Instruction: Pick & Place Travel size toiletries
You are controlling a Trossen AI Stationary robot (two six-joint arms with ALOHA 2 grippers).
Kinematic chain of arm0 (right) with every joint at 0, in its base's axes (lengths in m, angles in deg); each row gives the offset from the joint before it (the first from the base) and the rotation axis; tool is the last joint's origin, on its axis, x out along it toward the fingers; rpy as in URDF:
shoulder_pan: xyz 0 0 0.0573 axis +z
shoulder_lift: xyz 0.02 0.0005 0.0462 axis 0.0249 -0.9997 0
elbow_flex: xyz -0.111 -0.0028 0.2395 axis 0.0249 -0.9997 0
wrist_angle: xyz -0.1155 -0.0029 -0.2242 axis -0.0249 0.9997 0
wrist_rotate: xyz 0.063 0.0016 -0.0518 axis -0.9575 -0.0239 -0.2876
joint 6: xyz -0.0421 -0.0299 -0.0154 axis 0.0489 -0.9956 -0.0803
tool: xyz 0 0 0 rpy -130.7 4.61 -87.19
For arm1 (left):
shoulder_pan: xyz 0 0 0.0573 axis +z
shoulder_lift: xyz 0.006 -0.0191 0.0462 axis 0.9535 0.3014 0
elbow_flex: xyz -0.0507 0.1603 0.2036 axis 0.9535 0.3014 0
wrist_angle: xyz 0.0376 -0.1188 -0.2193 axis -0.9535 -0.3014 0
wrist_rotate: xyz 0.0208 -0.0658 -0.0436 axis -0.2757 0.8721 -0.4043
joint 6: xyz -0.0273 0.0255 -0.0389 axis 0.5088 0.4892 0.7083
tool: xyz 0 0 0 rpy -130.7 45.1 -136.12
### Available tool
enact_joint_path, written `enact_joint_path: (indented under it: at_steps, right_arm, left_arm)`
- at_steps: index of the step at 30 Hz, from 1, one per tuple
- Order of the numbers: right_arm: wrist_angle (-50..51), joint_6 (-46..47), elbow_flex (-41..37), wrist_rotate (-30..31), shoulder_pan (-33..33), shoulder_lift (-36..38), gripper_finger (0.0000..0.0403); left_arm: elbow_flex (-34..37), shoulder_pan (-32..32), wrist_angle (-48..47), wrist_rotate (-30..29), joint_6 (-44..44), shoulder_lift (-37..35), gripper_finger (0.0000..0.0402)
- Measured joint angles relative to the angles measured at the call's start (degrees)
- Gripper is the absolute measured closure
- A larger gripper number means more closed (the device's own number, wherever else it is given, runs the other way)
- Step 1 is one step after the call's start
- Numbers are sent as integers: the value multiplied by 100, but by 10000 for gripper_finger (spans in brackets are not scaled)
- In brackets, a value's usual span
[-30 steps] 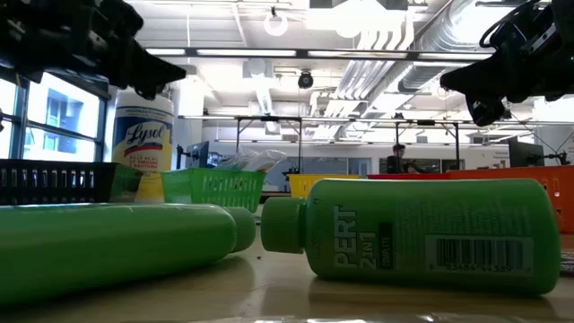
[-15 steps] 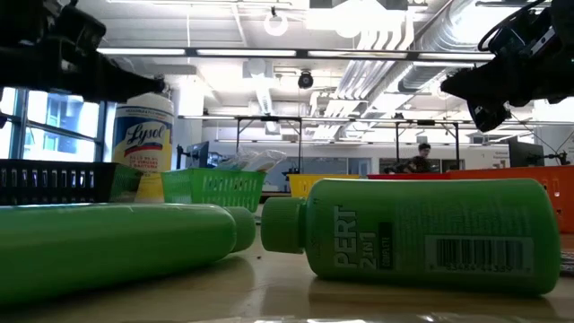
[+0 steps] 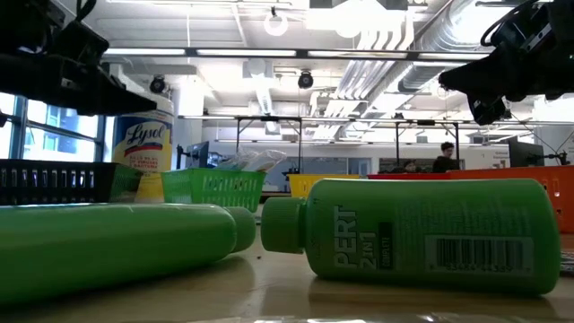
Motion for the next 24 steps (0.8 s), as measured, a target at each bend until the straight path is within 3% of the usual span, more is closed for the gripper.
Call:
enact_joint_path:
  at_steps: [8, 17, 24]
  right_arm:
    - [19, -9, 2, -100, 0, 0, 398]
    - [-112, 145, 31, -1215, 2, 3, 398]
    - [216, -16, 92, -1223, 2, -3, 398]
  left_arm:
    - [-214, -2, 73, 9, 148, -5, 401]
    - [-229, -2, -152, -194, -127, -10, 401]
    - [-232, -2, -254, -174, 24, -5, 401]
